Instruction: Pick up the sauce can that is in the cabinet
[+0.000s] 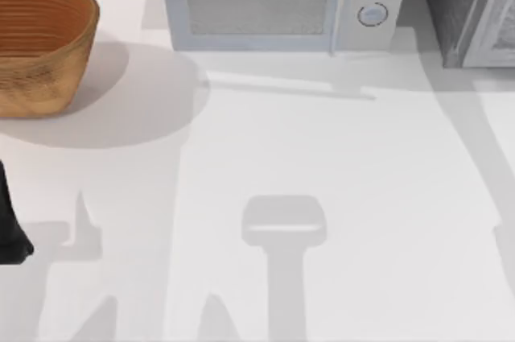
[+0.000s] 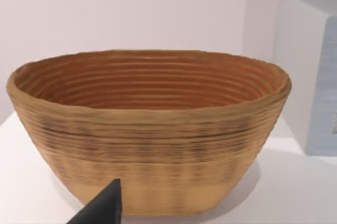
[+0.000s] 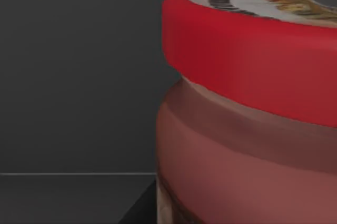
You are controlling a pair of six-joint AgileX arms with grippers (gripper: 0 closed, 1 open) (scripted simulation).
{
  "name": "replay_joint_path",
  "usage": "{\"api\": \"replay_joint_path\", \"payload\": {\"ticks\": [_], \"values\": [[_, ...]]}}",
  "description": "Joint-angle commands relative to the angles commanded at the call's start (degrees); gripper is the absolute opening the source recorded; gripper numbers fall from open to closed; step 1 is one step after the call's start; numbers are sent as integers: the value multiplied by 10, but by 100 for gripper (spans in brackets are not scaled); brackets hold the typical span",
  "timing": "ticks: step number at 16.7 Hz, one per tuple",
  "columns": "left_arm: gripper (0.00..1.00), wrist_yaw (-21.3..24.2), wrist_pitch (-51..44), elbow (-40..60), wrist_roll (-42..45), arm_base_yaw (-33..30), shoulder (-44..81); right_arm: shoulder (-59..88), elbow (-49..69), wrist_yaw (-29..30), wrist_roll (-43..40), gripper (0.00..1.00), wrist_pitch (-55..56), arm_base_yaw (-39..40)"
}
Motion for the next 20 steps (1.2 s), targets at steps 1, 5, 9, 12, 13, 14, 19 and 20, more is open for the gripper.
{"api": "replay_joint_path", "payload": {"ticks": [1, 5, 9, 12, 13, 14, 19, 20], "values": [[100, 0, 0, 0, 0, 0, 0, 0, 0, 0, 0, 0, 0, 0], [100, 0, 0, 0, 0, 0, 0, -18, 5, 14, 1, 0, -22, 15], [100, 0, 0, 0, 0, 0, 0, -93, 23, 69, 1, 0, -120, 68], [100, 0, 0, 0, 0, 0, 0, -162, 37, 113, 2, 0, -205, 115], [100, 0, 0, 0, 0, 0, 0, -180, 40, 124, 2, 0, -225, 127], [100, 0, 0, 0, 0, 0, 0, -193, 42, 133, 2, 0, -239, 137], [100, 0, 0, 0, 0, 0, 0, -202, 43, 139, 3, 0, -247, 142], [100, 0, 0, 0, 0, 0, 0, -202, 43, 139, 3, 0, -247, 142]]}}
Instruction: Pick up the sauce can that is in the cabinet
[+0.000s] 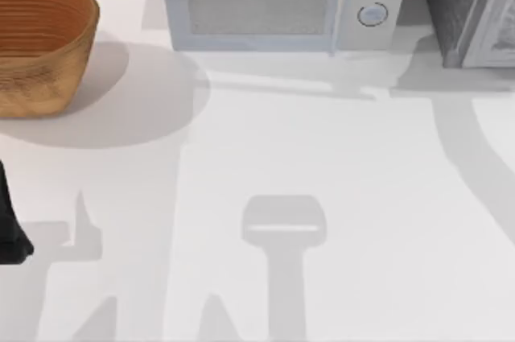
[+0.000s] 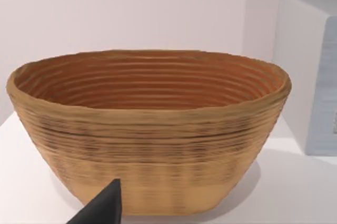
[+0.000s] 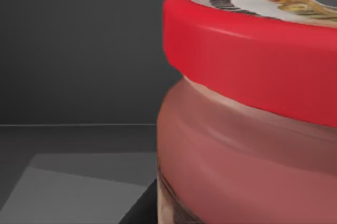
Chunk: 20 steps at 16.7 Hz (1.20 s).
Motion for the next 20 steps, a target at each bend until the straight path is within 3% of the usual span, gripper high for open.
{"api": "replay_joint_path", "payload": {"ticks": [3, 7, 20], "values": [[100, 0, 0, 0, 0, 0, 0, -22, -36, -9, -1, 0, 14, -8], [100, 0, 0, 0, 0, 0, 0, -101, -168, -37, -3, 0, 64, -35], [100, 0, 0, 0, 0, 0, 0, -560, -957, -197, -11, 0, 362, -190]]}}
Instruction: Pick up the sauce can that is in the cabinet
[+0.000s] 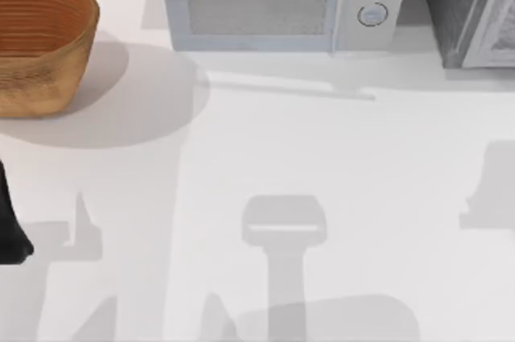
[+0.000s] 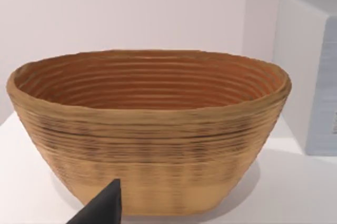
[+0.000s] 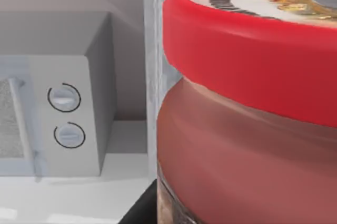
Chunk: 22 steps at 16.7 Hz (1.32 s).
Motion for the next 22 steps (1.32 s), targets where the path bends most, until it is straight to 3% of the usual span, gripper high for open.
{"api": "replay_joint_path", "payload": {"ticks": [4, 7, 16, 22], "values": [[100, 0, 0, 0, 0, 0, 0, -110, -158, -40, -3, 0, 70, -37], [100, 0, 0, 0, 0, 0, 0, -154, -213, -57, -4, 0, 98, -53], [100, 0, 0, 0, 0, 0, 0, -144, -219, -64, -3, 0, 111, -52], [100, 0, 0, 0, 0, 0, 0, 20, -214, -101, 9, 0, 225, -51]]}}
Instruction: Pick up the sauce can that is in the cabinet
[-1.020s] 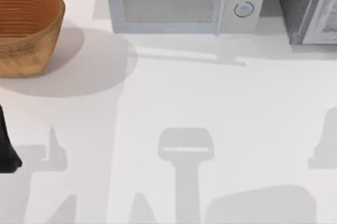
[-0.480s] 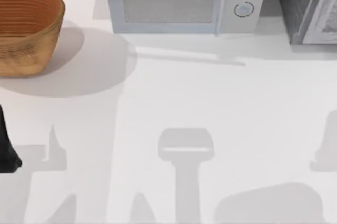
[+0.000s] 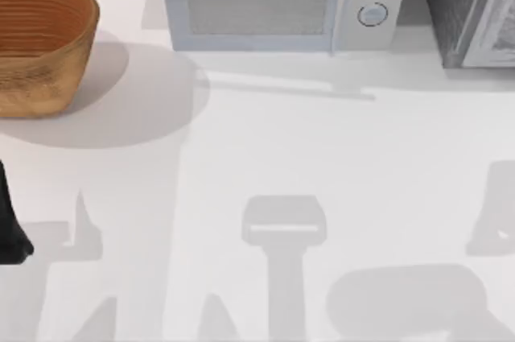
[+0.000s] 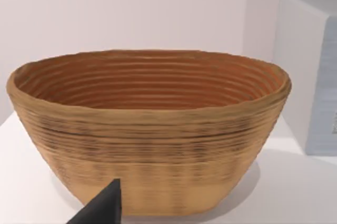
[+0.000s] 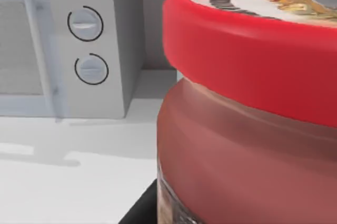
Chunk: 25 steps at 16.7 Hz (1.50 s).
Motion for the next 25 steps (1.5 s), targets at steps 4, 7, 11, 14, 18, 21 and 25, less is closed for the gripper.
{"api": "replay_joint_path", "payload": {"ticks": [4, 7, 11, 14, 18, 21, 25], "values": [[100, 0, 0, 0, 0, 0, 0, 144, 14, -36, 9, 0, 92, -1], [100, 0, 0, 0, 0, 0, 0, 240, 25, -60, 14, 0, 154, -3], [100, 0, 0, 0, 0, 0, 0, 366, 47, -93, 19, 0, 240, -8], [100, 0, 0, 0, 0, 0, 0, 455, 67, -117, 22, 0, 304, -12], [100, 0, 0, 0, 0, 0, 0, 566, 98, -151, 18, 0, 390, -15], [100, 0, 0, 0, 0, 0, 0, 642, 123, -177, 11, 0, 453, -16], [100, 0, 0, 0, 0, 0, 0, 732, 158, -215, 7, 0, 535, -15]]}}
